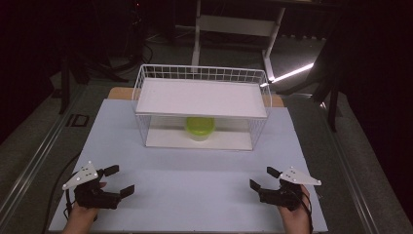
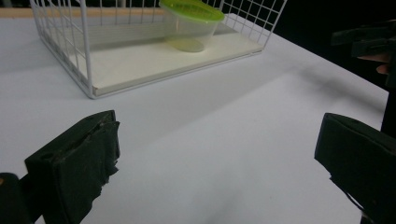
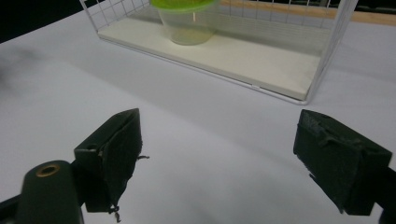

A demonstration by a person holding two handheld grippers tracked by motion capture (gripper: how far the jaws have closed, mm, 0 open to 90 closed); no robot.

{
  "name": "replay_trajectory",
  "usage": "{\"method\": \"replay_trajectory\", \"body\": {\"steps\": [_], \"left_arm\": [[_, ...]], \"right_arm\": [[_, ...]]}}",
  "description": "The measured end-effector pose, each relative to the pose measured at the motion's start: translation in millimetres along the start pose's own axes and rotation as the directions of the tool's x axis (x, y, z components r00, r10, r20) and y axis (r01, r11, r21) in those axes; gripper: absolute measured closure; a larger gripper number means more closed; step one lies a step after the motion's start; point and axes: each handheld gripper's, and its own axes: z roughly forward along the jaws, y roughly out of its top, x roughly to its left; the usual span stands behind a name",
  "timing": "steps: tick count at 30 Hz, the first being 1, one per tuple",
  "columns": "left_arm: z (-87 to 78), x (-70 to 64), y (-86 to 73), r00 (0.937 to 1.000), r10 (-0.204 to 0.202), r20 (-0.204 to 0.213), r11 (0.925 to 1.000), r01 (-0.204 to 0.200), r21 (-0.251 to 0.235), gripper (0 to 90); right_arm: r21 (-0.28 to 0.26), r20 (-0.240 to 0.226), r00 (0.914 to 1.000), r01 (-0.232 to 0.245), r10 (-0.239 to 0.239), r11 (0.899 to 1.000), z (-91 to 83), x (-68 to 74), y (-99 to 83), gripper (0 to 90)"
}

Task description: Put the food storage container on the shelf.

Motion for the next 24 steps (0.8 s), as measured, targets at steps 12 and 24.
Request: {"method": "replay_trajectory", "body": {"steps": [12, 24], "left_arm": [[11.3, -9.3, 6.0, 0.9985, 0.03, 0.046, 0.9996, -0.03, 0.001, 0.9], [11.0, -4.0, 4.0, 0.9996, -0.003, 0.028, 1.0, 0.003, -0.002, 0.9]], "right_arm": [[0.004, -0.034, 0.9981, -0.052, 0.052, 0.999, 6.3, -4.2, -4.2, 14.4], [0.056, -0.023, 0.9992, -0.031, 0.032, 0.998, 18.1, 1.4, -6.2, 14.5]]}}
